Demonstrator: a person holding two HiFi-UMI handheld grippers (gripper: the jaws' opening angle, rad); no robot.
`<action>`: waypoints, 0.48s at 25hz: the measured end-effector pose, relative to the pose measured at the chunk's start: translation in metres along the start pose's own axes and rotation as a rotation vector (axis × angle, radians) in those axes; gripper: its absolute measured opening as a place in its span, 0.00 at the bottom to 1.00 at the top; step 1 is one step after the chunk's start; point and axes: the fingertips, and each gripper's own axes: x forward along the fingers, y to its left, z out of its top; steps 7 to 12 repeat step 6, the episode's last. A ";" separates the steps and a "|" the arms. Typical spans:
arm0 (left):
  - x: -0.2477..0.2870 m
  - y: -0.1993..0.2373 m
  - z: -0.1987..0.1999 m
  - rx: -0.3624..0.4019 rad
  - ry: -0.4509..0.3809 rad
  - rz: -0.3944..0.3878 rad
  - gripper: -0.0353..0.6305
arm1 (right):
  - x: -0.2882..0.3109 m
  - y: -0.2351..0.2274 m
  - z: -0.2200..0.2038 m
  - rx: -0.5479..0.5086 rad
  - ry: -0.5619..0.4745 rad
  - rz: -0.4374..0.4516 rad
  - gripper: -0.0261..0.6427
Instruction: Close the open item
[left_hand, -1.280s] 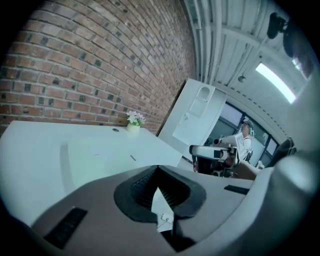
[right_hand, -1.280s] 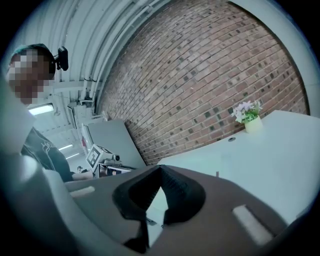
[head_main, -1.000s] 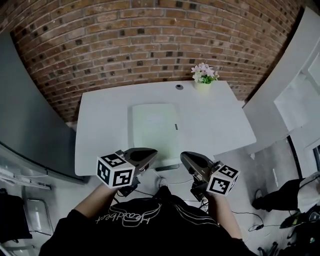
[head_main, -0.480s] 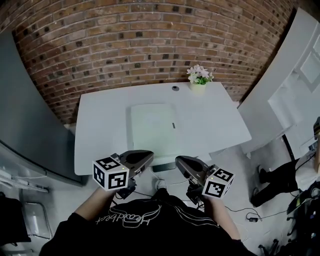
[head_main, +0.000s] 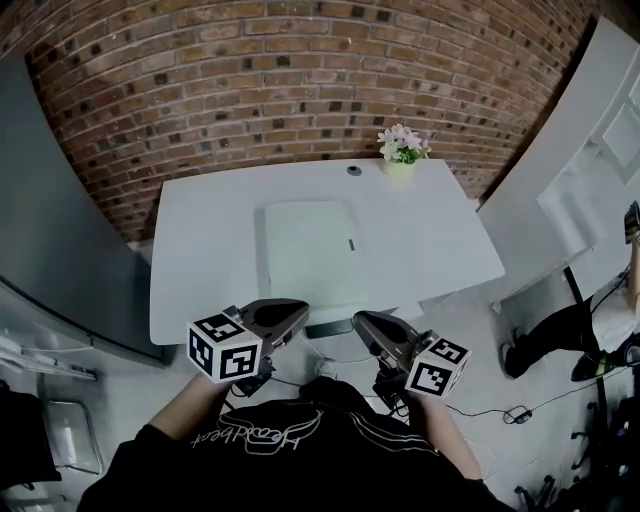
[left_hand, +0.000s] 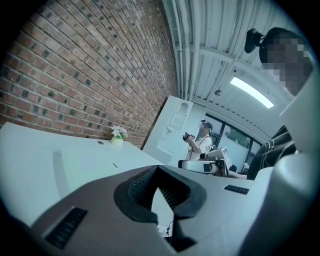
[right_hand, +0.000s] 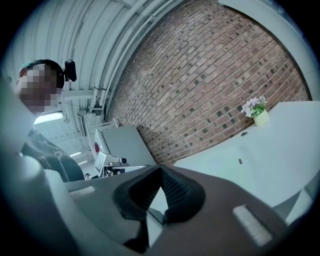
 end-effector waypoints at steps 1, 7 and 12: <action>0.000 0.001 0.000 0.003 0.001 0.001 0.06 | 0.001 -0.001 0.000 -0.001 0.000 -0.001 0.04; 0.002 -0.001 -0.002 0.025 0.010 0.004 0.06 | 0.002 -0.002 -0.001 -0.001 0.000 -0.004 0.04; 0.002 -0.001 -0.002 0.025 0.010 0.004 0.06 | 0.002 -0.002 -0.001 -0.001 0.000 -0.004 0.04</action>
